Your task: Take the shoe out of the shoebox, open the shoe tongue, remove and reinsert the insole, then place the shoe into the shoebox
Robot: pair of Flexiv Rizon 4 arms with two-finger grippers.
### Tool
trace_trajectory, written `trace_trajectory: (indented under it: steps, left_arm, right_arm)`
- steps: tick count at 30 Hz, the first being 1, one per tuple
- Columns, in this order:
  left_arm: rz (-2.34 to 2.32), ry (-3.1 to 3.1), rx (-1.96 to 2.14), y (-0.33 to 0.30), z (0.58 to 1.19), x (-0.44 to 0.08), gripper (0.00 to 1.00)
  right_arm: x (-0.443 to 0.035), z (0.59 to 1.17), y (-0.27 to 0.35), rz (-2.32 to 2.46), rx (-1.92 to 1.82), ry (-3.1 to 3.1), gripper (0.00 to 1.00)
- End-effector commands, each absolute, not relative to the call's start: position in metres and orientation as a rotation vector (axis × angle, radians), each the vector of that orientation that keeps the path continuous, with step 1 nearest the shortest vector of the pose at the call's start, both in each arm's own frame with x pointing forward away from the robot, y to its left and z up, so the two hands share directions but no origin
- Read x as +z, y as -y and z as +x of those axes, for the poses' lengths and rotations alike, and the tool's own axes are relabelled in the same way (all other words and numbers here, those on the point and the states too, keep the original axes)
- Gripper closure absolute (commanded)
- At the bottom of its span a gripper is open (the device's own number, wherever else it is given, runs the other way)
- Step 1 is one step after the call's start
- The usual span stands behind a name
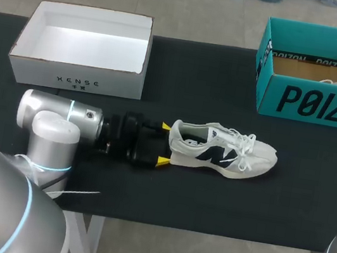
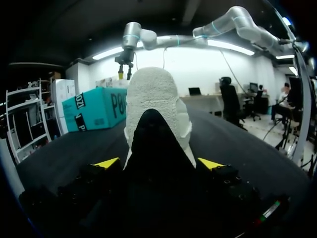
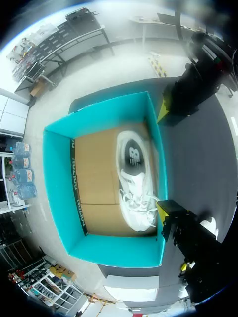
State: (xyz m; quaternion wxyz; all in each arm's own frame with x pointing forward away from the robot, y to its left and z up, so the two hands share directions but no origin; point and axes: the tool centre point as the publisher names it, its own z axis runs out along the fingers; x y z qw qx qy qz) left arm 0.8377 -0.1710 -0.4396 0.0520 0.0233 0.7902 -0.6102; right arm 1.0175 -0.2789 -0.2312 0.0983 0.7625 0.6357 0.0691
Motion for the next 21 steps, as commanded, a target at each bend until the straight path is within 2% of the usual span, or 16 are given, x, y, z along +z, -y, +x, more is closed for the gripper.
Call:
trace_trajectory:
  steps: [1,21]
  left_arm:
    - [0.073,-2.423,-1.849,0.1733,0.8378,-0.4378,0.0]
    - [0.074,-2.452,-1.833,0.17,0.8347,-0.4352,0.0]
  right_arm:
    - [-0.2317,1.017,0.2787,2.256,0.206,-1.879,0.0]
    - [-0.2317,1.017,0.2787,2.256,0.206,-1.879,0.0]
